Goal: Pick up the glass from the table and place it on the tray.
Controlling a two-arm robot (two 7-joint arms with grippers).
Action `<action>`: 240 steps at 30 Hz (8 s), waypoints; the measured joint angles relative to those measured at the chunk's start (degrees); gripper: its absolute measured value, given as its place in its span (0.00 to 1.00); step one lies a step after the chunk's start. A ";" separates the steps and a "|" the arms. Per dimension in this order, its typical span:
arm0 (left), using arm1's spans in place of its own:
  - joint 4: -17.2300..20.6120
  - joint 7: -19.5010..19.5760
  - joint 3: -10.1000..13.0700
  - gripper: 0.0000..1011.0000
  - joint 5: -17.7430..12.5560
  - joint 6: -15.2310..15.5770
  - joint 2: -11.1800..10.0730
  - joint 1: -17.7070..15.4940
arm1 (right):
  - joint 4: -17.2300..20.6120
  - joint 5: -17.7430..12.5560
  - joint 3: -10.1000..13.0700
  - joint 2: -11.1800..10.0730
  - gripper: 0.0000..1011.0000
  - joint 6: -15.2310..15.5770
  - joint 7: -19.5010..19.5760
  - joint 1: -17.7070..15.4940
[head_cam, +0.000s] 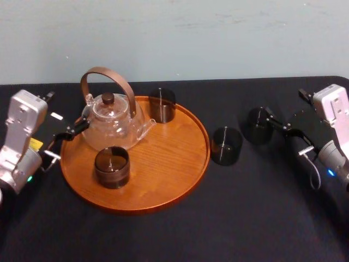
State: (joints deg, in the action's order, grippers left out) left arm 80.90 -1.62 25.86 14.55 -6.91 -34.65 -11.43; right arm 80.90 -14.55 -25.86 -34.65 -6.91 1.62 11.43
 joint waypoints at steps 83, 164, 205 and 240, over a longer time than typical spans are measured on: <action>0.00 0.00 0.00 0.99 0.00 0.00 0.00 0.00 | 3.44 -12.34 3.67 5.84 0.99 12.32 -18.94 -6.37; 0.00 0.00 0.00 0.99 0.00 0.00 0.00 0.00 | -2.32 -6.90 4.70 12.22 0.90 17.82 -24.48 0.25; 0.00 0.00 0.00 0.99 0.00 0.00 0.00 0.00 | -5.19 -5.96 -5.22 17.49 0.90 15.89 -29.02 6.13; 0.00 0.00 0.00 0.99 0.00 0.00 0.00 0.00 | -12.44 -7.49 -7.45 20.17 0.90 14.91 -31.61 8.83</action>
State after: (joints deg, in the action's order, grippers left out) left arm 80.90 -1.62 25.86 14.55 -6.91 -34.65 -11.43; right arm 68.46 -22.04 -33.31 -14.47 8.00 -29.99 20.26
